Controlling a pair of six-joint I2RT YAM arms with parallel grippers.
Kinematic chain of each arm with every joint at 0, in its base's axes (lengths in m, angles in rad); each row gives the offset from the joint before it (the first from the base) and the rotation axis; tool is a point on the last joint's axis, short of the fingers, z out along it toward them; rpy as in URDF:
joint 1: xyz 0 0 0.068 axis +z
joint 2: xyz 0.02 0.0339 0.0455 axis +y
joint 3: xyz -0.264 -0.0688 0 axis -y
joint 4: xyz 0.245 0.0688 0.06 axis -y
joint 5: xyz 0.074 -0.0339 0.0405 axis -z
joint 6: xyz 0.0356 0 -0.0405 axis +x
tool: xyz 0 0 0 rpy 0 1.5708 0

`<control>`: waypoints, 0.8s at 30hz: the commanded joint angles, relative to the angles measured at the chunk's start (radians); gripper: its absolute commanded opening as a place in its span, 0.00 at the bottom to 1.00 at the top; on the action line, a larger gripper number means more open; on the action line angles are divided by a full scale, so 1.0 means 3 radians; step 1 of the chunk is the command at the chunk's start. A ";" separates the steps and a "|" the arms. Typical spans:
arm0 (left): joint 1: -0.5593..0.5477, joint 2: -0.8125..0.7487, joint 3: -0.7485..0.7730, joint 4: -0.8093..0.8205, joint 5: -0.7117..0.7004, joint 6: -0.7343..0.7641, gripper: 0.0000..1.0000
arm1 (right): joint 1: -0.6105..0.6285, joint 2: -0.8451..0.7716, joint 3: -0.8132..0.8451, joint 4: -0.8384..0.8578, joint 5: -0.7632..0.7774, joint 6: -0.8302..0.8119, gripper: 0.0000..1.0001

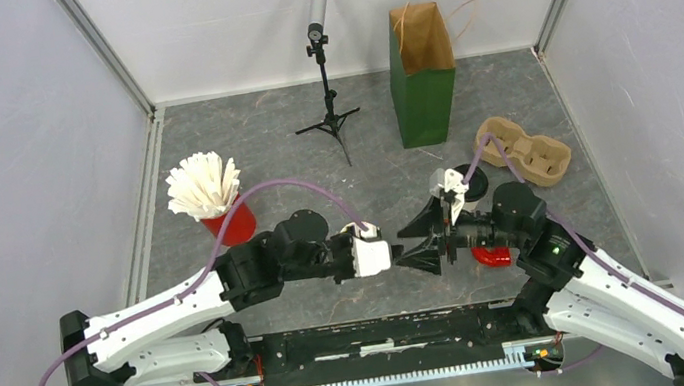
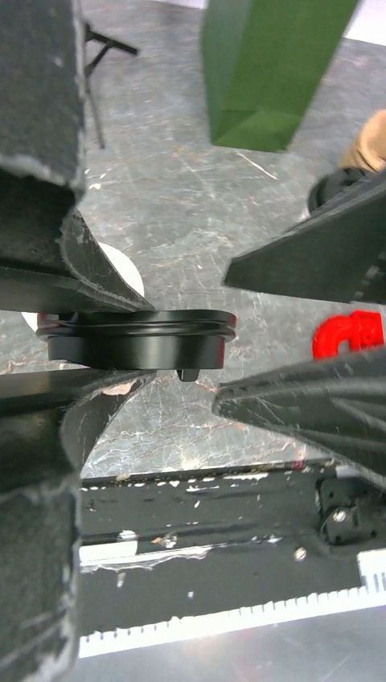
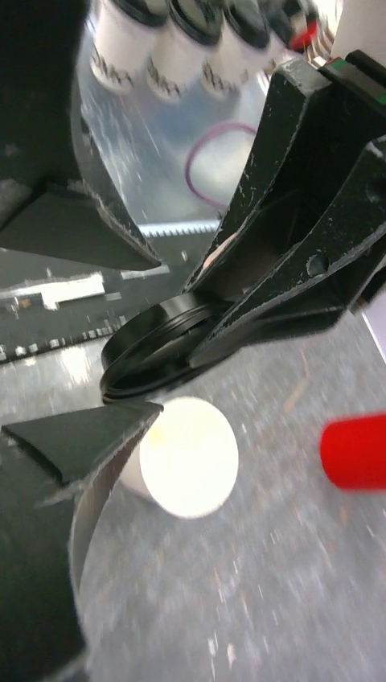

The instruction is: Pack the takeout coffee

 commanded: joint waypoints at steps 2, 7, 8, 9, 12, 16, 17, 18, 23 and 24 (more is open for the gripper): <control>0.0133 -0.0116 0.0066 0.0389 -0.0521 -0.1047 0.27 | 0.0010 -0.0247 0.0230 -0.0015 0.0968 -0.0205 0.81; 0.0237 -0.0210 0.0005 0.0677 -0.0741 -0.1950 0.27 | 0.0011 -0.0408 0.0013 0.0493 0.1124 -0.0603 0.98; 0.0246 -0.0241 -0.0013 0.0743 -0.0863 -0.2098 0.27 | 0.0012 -0.0404 -0.0015 0.0595 0.1137 -0.0709 0.98; 0.0256 -0.0270 -0.0033 0.0797 -0.0912 -0.2265 0.27 | 0.0010 -0.0404 -0.0019 0.0661 0.1174 -0.0792 0.98; 0.0281 -0.0373 -0.0096 0.0936 -0.0968 -0.2655 0.27 | 0.0015 -0.0457 -0.0126 0.1037 0.1224 -0.1072 0.98; 0.0305 -0.0487 -0.0107 0.0921 -0.1160 -0.3058 0.27 | 0.0028 -0.0466 -0.0279 0.1377 0.1177 -0.1597 0.98; 0.0312 -0.0507 -0.0115 0.0920 -0.1192 -0.3143 0.27 | 0.0035 -0.0429 -0.0258 0.1354 0.1173 -0.1735 0.98; 0.0310 -0.0529 -0.0122 0.0930 -0.1220 -0.3198 0.27 | 0.0044 -0.0397 -0.0262 0.1341 0.1151 -0.1893 0.98; 0.0310 -0.0529 -0.0143 0.0981 -0.1200 -0.3408 0.26 | 0.0110 -0.0338 -0.0381 0.1512 0.1078 -0.2254 0.98; 0.0312 -0.0515 -0.0139 0.0982 -0.1189 -0.3430 0.26 | 0.0129 -0.0307 -0.0378 0.1523 0.1046 -0.2292 0.98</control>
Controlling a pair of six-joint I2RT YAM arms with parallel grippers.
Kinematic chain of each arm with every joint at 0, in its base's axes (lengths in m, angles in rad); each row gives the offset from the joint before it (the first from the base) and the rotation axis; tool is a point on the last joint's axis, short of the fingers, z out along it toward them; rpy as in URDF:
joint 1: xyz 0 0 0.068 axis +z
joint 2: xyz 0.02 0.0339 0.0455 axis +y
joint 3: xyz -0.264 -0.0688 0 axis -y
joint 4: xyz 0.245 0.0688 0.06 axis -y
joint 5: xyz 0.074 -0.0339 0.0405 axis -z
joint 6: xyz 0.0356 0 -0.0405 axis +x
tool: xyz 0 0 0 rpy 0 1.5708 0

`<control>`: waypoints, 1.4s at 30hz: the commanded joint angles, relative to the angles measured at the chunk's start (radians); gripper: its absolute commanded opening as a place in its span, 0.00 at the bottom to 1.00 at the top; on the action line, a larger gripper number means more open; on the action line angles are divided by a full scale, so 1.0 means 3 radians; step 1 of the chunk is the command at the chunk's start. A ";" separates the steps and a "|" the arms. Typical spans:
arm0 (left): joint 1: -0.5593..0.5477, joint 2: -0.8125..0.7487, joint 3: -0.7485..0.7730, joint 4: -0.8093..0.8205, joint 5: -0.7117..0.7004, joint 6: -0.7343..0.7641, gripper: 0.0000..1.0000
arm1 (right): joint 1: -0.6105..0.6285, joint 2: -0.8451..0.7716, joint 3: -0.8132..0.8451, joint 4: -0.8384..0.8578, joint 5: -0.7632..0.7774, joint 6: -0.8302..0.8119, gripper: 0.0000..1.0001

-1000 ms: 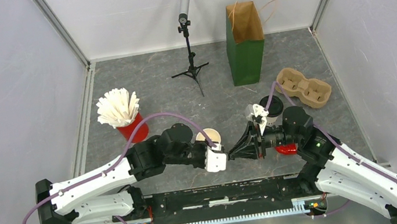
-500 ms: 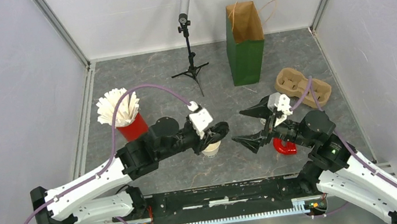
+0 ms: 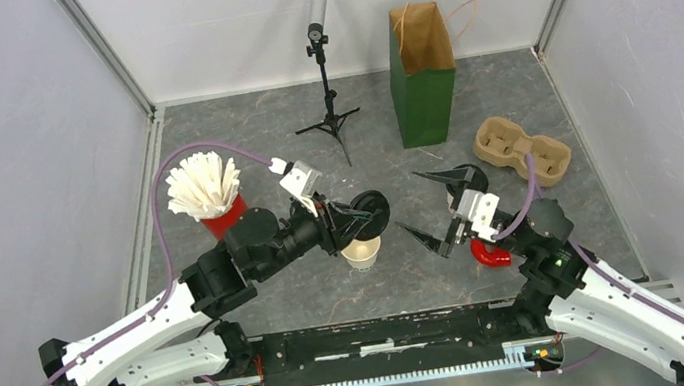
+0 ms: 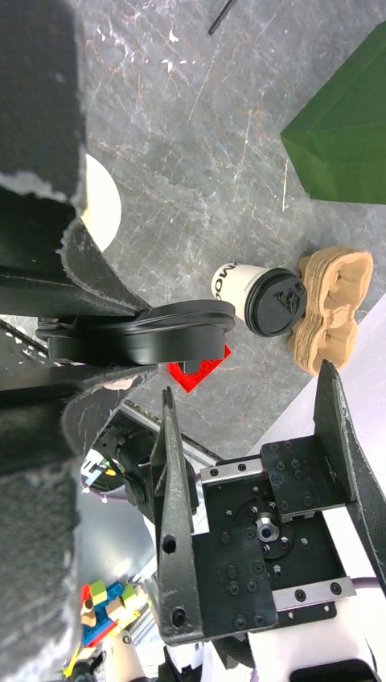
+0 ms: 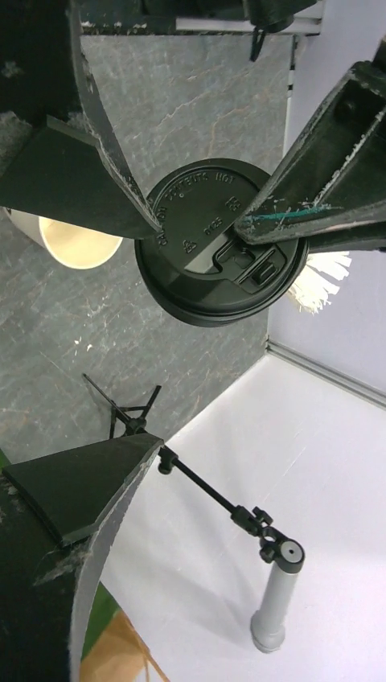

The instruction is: Pack the takeout coffee

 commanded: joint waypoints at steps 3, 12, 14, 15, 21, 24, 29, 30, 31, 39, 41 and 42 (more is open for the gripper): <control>0.0012 0.0065 0.0009 0.0172 -0.0066 -0.0432 0.25 | 0.0142 0.0158 0.0008 0.0243 -0.0086 -0.0530 0.98; 0.0012 0.0194 0.0079 0.0148 -0.0013 -0.0488 0.25 | 0.0385 0.0292 0.0105 -0.0015 -0.0095 -0.0762 0.98; 0.0013 0.0203 0.0079 0.0146 -0.0014 -0.0497 0.25 | 0.0424 0.0297 0.0089 -0.0009 -0.0050 -0.0775 0.98; 0.0013 0.0204 0.0081 0.0149 -0.0016 -0.0504 0.25 | 0.0450 0.0303 0.0088 -0.0019 -0.0034 -0.0782 0.98; 0.0013 0.0201 0.0069 0.0152 0.0003 -0.0541 0.25 | 0.0526 0.0385 0.0124 -0.0069 0.0143 -0.0821 0.98; 0.0012 0.0209 0.0059 0.0171 -0.0003 -0.0552 0.25 | 0.0551 0.0387 0.0124 -0.0074 0.0112 -0.0822 0.98; 0.0015 0.0222 0.0061 0.0171 -0.0029 -0.0550 0.25 | 0.0631 0.0371 0.0124 -0.0112 0.0202 -0.0867 0.98; 0.0014 0.0228 0.0065 0.0171 -0.0027 -0.0558 0.25 | 0.0642 0.0375 0.0129 -0.0107 0.0237 -0.0868 0.98; 0.0016 0.0229 0.0063 0.0174 -0.0021 -0.0568 0.25 | 0.0653 0.0380 0.0129 -0.0099 0.0264 -0.0869 0.98; 0.0013 0.0255 0.0049 0.0201 -0.0010 -0.0626 0.25 | 0.0675 0.0384 0.0114 -0.0019 0.0298 -0.0828 0.89; 0.0015 0.0251 0.0038 0.0193 -0.0030 -0.0641 0.27 | 0.0679 0.0379 0.0102 -0.0014 0.0298 -0.0813 0.86; 0.0013 0.0248 0.0038 0.0185 -0.0050 -0.0657 0.30 | 0.0680 0.0375 0.0096 -0.0005 0.0298 -0.0802 0.85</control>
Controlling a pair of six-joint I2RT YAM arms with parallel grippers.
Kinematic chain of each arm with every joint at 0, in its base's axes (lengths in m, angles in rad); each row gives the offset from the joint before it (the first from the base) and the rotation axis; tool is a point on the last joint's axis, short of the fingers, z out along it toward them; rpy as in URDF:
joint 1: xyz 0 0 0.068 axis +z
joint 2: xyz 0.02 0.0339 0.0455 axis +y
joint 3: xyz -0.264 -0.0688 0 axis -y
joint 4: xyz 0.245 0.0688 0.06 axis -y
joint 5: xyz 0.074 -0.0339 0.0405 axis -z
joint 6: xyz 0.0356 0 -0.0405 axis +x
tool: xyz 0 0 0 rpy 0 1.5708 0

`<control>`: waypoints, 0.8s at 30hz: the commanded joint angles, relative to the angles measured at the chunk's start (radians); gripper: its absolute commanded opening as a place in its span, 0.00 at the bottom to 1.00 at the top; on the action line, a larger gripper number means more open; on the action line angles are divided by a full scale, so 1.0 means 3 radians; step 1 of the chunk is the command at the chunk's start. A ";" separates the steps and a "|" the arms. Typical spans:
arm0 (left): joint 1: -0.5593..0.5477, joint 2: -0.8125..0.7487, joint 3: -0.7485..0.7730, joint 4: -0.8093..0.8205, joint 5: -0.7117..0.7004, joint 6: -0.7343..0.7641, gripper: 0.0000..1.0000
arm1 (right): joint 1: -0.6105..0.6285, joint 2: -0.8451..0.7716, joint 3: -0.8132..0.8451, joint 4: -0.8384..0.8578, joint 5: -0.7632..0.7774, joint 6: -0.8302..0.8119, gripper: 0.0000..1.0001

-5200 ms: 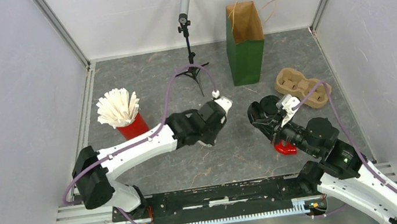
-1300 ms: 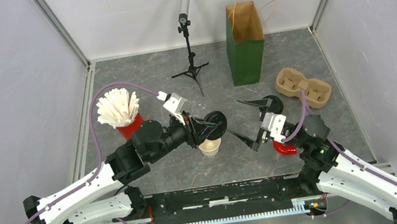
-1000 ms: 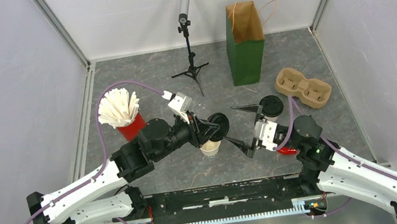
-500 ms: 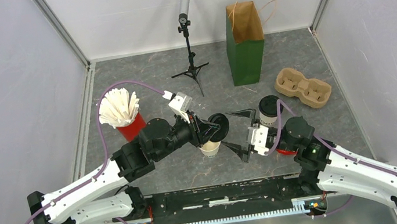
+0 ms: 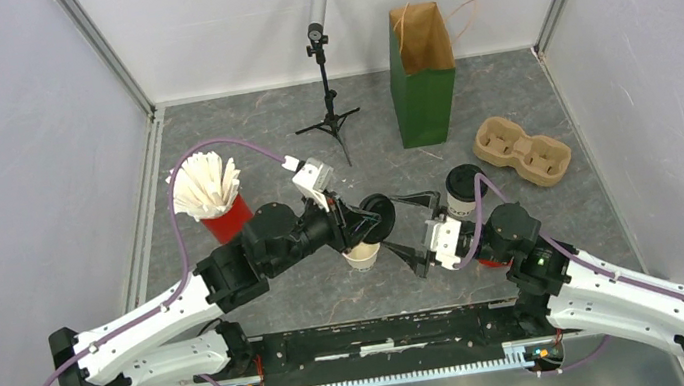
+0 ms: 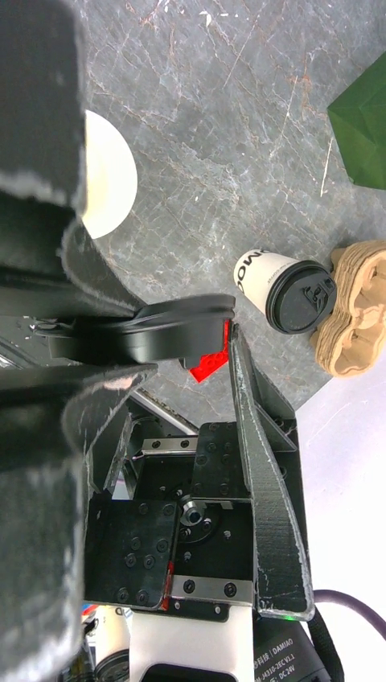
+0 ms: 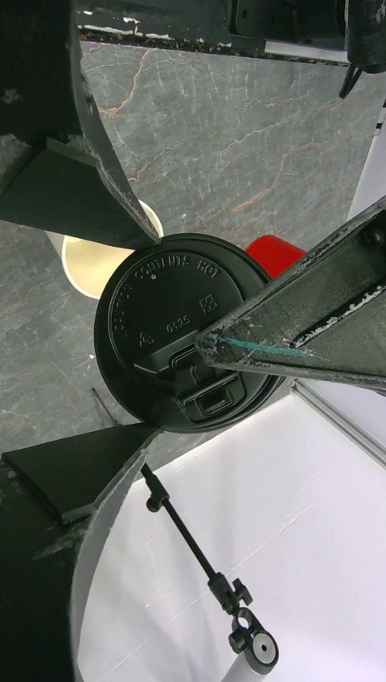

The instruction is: Pack the takeout coffee

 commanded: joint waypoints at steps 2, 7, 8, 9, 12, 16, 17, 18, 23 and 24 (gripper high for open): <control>0.0015 -0.0021 0.0052 0.0106 -0.0129 -0.0232 0.39 | 0.0025 -0.0033 0.0089 0.0148 0.0057 0.0051 0.82; 0.0013 -0.0068 0.0087 -0.0046 -0.0312 -0.0168 0.55 | 0.0024 -0.0043 0.0012 0.0192 0.0081 0.0205 0.79; 0.0015 -0.0082 0.0095 -0.0090 -0.0362 -0.0137 0.61 | 0.0028 -0.0043 -0.0001 0.0191 0.0092 0.0255 0.78; 0.0012 -0.0100 0.0106 -0.0127 -0.0416 -0.0087 0.68 | 0.0025 -0.0040 -0.0014 0.0175 0.0120 0.0325 0.78; 0.0014 -0.0146 0.0154 -0.0276 -0.0576 0.0111 0.84 | 0.0025 -0.0003 0.0005 0.0000 0.0246 0.0572 0.77; 0.0073 -0.0176 0.0286 -0.0615 -0.0830 0.0319 1.00 | 0.0026 0.0137 0.0133 -0.0359 0.0375 0.0911 0.76; 0.0129 -0.0185 0.0317 -0.0694 -0.0842 0.0318 1.00 | 0.0025 0.0184 0.0176 -0.0448 0.0392 0.0992 0.76; 0.0196 -0.0194 0.0337 -0.0760 -0.0821 0.0313 1.00 | 0.0024 0.0234 0.0213 -0.0551 0.0421 0.1063 0.75; 0.0743 -0.0296 0.0278 -0.0902 -0.0350 0.0178 1.00 | 0.0028 0.0426 0.0359 -0.0807 0.0487 0.1387 0.74; 0.0816 -0.0318 0.0244 -0.0920 -0.0275 0.0165 1.00 | 0.0024 0.0462 0.0373 -0.0908 0.0479 0.1419 0.74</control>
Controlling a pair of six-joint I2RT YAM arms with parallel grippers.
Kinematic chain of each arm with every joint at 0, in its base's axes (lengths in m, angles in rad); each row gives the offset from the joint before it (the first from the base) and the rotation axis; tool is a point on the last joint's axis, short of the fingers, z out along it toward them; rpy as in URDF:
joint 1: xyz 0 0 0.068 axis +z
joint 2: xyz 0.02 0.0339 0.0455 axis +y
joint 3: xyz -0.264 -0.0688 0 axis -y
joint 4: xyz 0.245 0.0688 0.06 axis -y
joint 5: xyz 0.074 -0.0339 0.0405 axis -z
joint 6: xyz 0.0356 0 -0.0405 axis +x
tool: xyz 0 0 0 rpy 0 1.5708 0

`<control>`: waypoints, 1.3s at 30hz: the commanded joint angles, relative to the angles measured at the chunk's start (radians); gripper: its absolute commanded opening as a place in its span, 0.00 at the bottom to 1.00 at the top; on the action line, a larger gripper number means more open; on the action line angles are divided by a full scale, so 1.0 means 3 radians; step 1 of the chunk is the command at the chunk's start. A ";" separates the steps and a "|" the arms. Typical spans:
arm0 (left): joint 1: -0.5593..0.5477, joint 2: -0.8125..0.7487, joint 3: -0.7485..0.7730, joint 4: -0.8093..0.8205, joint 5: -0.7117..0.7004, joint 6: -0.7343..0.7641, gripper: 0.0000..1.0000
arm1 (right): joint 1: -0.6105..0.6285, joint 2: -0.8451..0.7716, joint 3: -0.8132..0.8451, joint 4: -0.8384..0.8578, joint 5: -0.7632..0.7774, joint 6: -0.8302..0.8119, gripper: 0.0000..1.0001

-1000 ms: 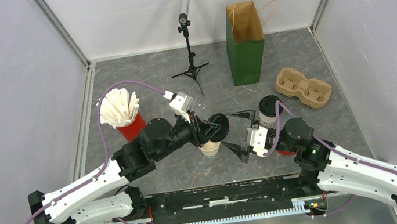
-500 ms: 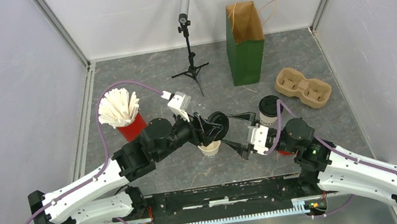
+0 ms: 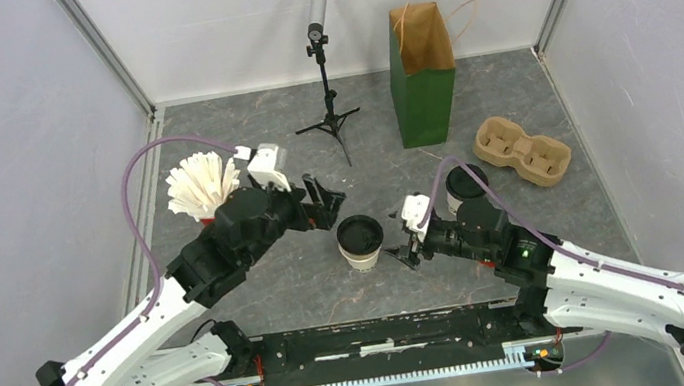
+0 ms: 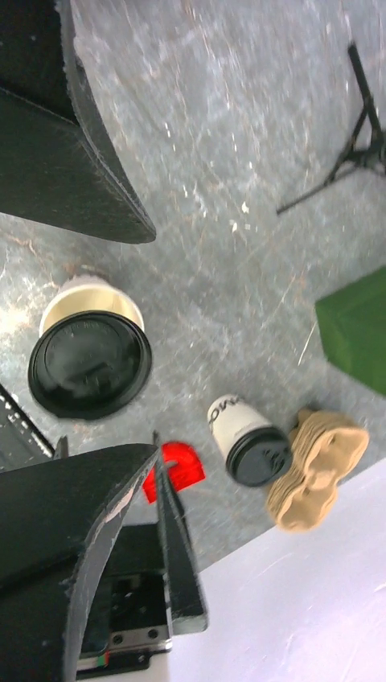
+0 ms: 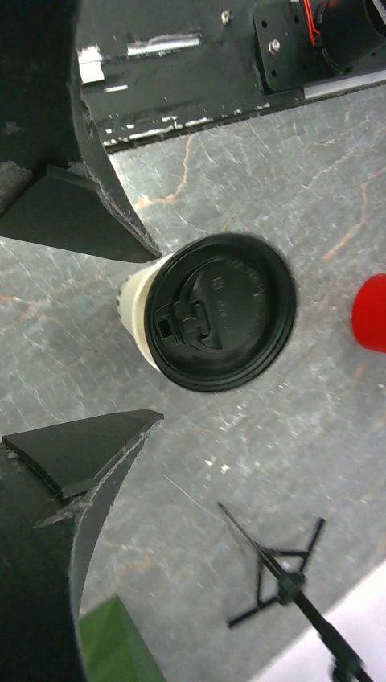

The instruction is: Pack the takeout coffee

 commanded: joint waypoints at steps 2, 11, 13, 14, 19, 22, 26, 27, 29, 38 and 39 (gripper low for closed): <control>0.0361 -0.0140 -0.0022 -0.0214 0.0297 0.0053 1.00 | 0.0009 0.0132 0.0294 -0.0380 0.0235 0.0467 0.74; 0.0439 -0.0075 -0.0147 -0.0590 0.0437 0.0221 0.83 | 0.0012 0.0275 0.0450 -0.0431 0.0480 0.0776 0.69; 0.0438 0.0001 -0.0152 -0.0634 0.0489 0.0265 0.79 | 0.0012 0.0287 0.0453 -0.0442 0.0551 0.0835 0.68; 0.0441 0.0062 -0.0149 -0.0632 0.0574 0.0296 0.77 | 0.0010 0.0275 0.0448 -0.0433 0.0577 0.0866 0.67; 0.0441 0.0453 -0.0067 -0.0657 0.0695 0.0383 0.64 | 0.0010 0.0147 0.0380 -0.0305 0.0573 0.0950 0.67; 0.0438 0.0665 0.0016 -0.0706 0.0717 0.0447 0.53 | 0.0009 0.0069 0.0348 -0.0288 0.0572 0.0946 0.67; 0.0438 0.0802 0.0045 -0.0682 0.0778 0.0521 0.48 | 0.0009 -0.0002 0.0317 -0.0296 0.0601 0.0910 0.67; 0.0438 0.0816 0.0045 -0.0673 0.0780 0.0536 0.48 | 0.0010 -0.0011 0.0302 -0.0291 0.0602 0.0899 0.68; 0.0438 0.0833 0.0036 -0.0644 0.0796 0.0557 0.48 | 0.0009 -0.0023 0.0286 -0.0290 0.0606 0.0878 0.68; 0.0435 0.0958 0.0035 -0.0601 0.0859 0.0609 0.42 | 0.0009 -0.0089 0.0209 -0.0281 0.0648 0.0811 0.72; 0.0435 0.0969 0.0042 -0.0600 0.0858 0.0609 0.39 | 0.0009 -0.0100 0.0203 -0.0279 0.0647 0.0806 0.73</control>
